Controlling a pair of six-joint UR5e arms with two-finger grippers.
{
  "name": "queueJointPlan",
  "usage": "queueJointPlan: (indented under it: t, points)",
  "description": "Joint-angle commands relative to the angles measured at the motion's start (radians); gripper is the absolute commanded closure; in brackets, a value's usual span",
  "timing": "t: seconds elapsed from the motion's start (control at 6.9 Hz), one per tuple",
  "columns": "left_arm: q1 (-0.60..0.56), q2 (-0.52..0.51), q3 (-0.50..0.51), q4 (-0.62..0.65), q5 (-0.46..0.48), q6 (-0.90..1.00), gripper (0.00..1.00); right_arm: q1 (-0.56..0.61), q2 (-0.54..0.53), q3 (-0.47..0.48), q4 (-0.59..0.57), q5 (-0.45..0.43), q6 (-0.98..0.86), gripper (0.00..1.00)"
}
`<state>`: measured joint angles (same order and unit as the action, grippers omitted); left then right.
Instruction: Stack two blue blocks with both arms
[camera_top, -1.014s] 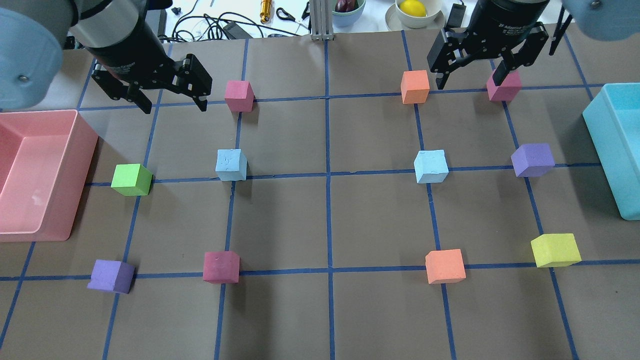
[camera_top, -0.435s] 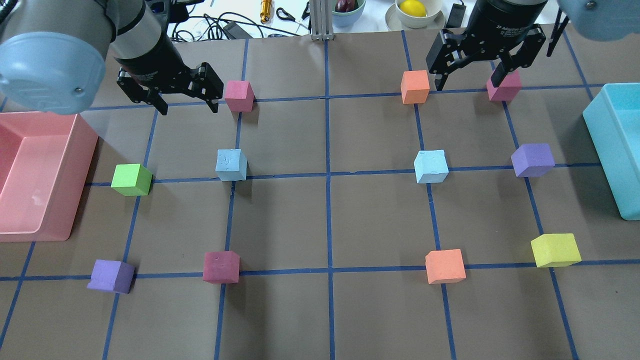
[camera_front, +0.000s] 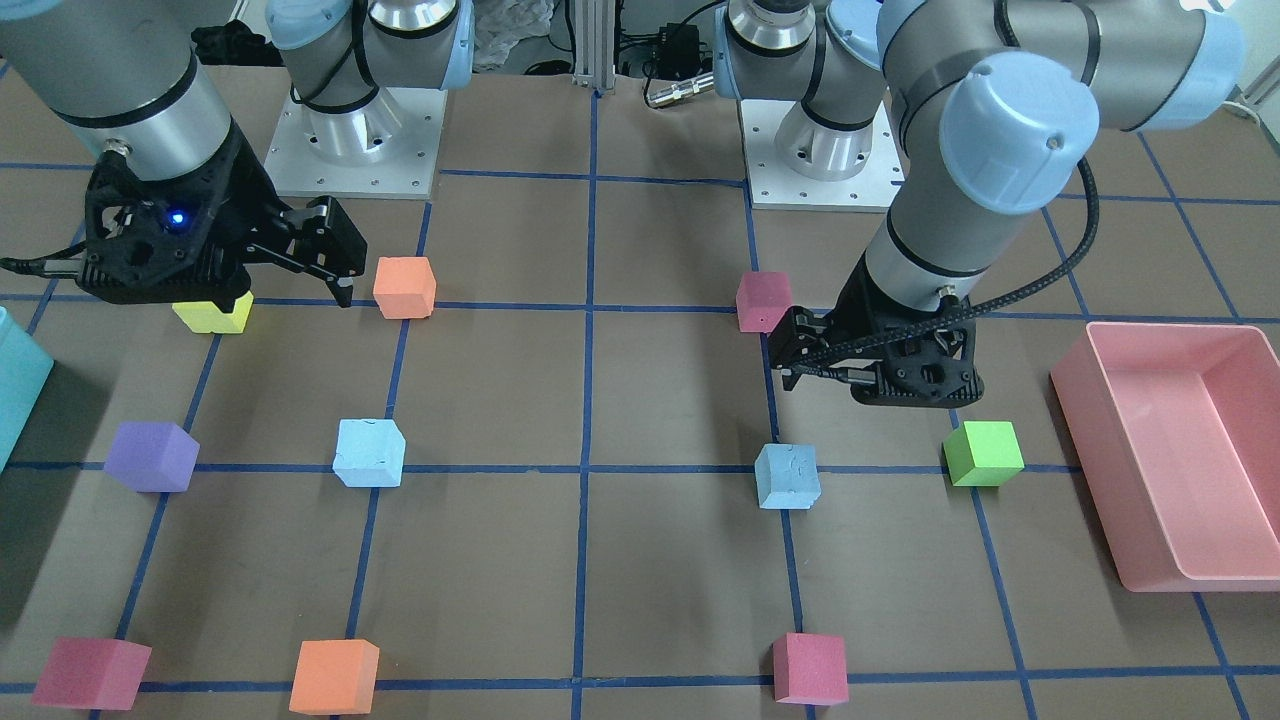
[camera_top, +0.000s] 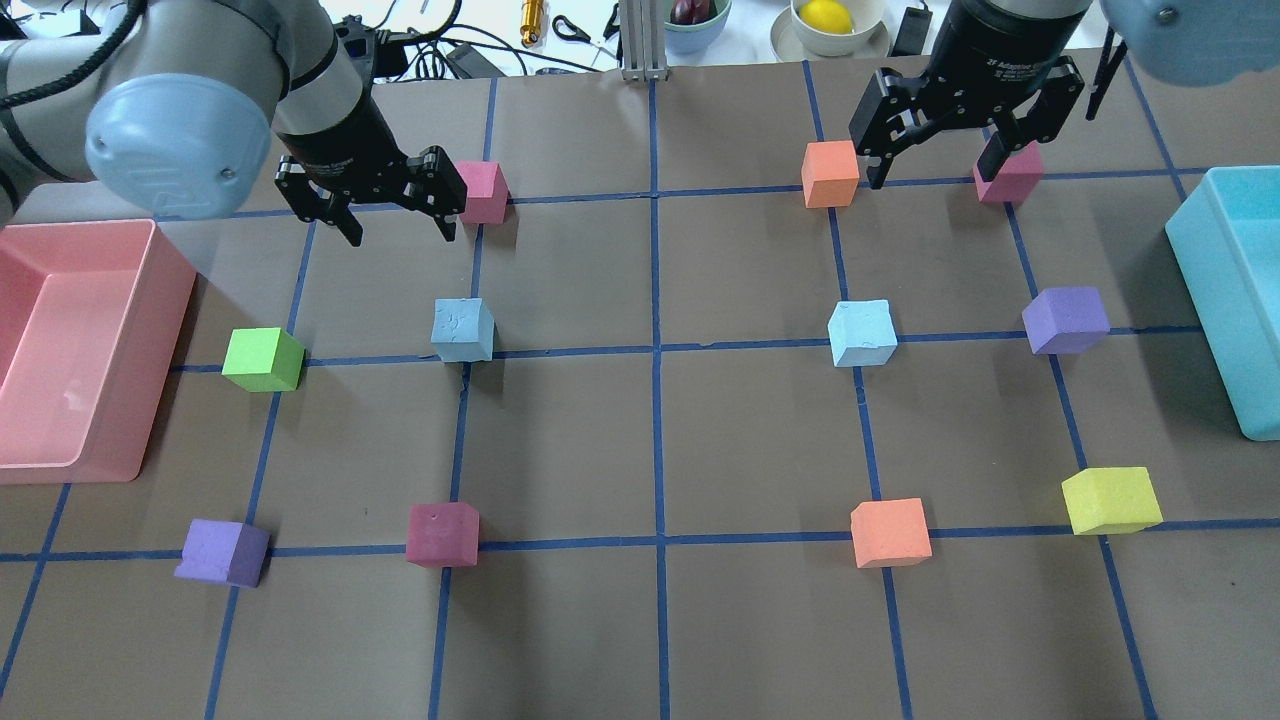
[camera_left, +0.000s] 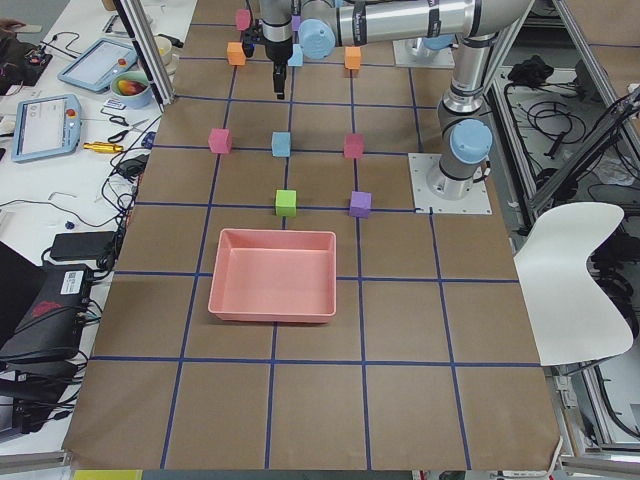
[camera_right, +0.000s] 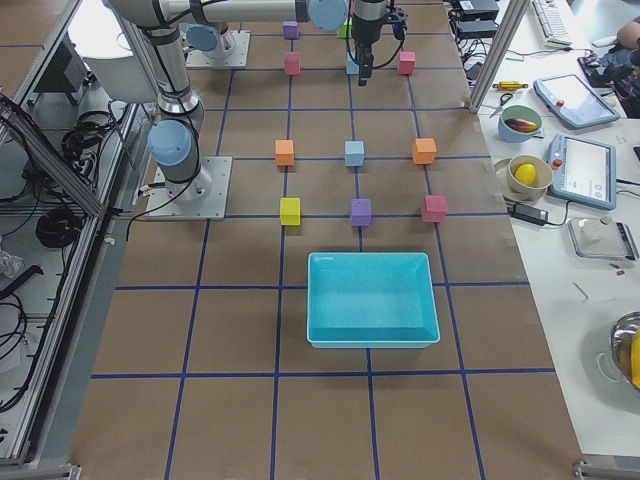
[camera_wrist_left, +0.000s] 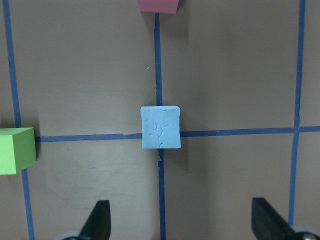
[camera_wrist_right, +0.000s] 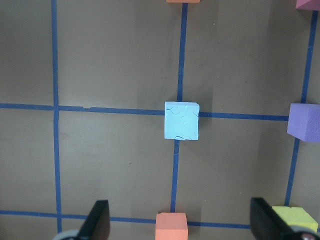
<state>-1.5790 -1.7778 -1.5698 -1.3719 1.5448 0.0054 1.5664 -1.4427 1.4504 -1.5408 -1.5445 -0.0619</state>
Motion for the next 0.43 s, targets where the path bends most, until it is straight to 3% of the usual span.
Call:
queueJointPlan:
  t: [0.0,0.29]
  points:
    - [-0.006,-0.055,-0.006,0.037,-0.008,-0.011,0.00,-0.006,0.118,0.146,-0.224,-0.022,-0.024,0.00]
    - [-0.006,-0.100,-0.031,0.087,-0.006,-0.002,0.00,-0.017,0.261,0.247,-0.437,-0.020,-0.062,0.00]
